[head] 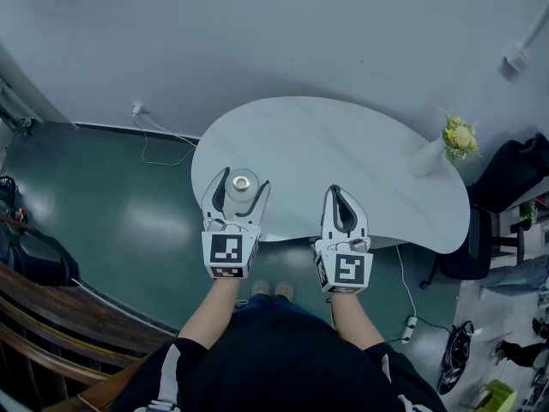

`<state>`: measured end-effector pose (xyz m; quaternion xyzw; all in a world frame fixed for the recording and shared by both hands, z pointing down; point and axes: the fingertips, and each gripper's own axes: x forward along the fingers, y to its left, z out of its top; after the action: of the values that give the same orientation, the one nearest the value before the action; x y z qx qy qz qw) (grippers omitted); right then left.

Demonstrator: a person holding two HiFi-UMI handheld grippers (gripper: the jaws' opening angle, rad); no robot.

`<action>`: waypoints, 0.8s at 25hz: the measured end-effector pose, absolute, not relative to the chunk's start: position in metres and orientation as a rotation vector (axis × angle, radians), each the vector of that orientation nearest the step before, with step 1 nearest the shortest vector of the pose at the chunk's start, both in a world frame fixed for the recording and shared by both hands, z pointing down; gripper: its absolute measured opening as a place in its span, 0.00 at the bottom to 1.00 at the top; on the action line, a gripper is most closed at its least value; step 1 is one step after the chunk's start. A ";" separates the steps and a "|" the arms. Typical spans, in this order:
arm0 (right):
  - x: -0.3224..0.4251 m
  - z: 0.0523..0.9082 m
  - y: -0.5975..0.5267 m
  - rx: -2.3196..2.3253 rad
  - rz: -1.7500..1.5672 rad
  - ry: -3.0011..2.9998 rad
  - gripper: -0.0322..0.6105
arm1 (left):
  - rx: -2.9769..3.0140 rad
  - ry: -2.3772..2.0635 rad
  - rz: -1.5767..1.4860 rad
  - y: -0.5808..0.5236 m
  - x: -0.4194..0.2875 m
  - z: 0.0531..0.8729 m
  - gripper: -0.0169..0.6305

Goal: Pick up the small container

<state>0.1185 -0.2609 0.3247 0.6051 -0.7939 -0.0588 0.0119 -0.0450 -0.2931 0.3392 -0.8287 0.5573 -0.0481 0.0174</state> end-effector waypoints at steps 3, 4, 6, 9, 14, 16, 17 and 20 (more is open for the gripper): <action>0.115 0.321 -0.256 1.870 -0.199 -2.480 0.08 | -2.553 1.732 -0.134 -0.286 -0.050 0.332 0.55; 0.115 0.321 -0.255 1.870 -0.198 -2.482 0.08 | -2.548 1.731 -0.131 -0.285 -0.051 0.330 0.55; 0.115 0.322 -0.254 1.870 -0.194 -2.486 0.08 | -2.542 1.729 -0.125 -0.283 -0.051 0.327 0.55; 0.114 0.324 -0.251 1.865 -0.187 -2.490 0.08 | -2.543 1.726 -0.118 -0.279 -0.050 0.324 0.55; 0.108 0.322 -0.248 1.854 -0.190 -2.500 0.08 | -2.557 1.715 -0.113 -0.275 -0.048 0.323 0.55; 0.107 0.321 -0.247 1.852 -0.192 -2.500 0.08 | -2.562 1.707 -0.112 -0.273 -0.047 0.323 0.55; 0.107 0.322 -0.246 1.853 -0.191 -2.500 0.08 | -2.564 1.703 -0.113 -0.272 -0.046 0.323 0.55; 0.107 0.323 -0.243 1.856 -0.183 -2.497 0.08 | -2.572 1.694 -0.120 -0.270 -0.045 0.325 0.55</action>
<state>0.1068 -0.2433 0.3233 0.5955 -0.8011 -0.0589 0.0122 -0.0448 -0.2702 0.3248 -0.8341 0.5494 -0.0391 0.0295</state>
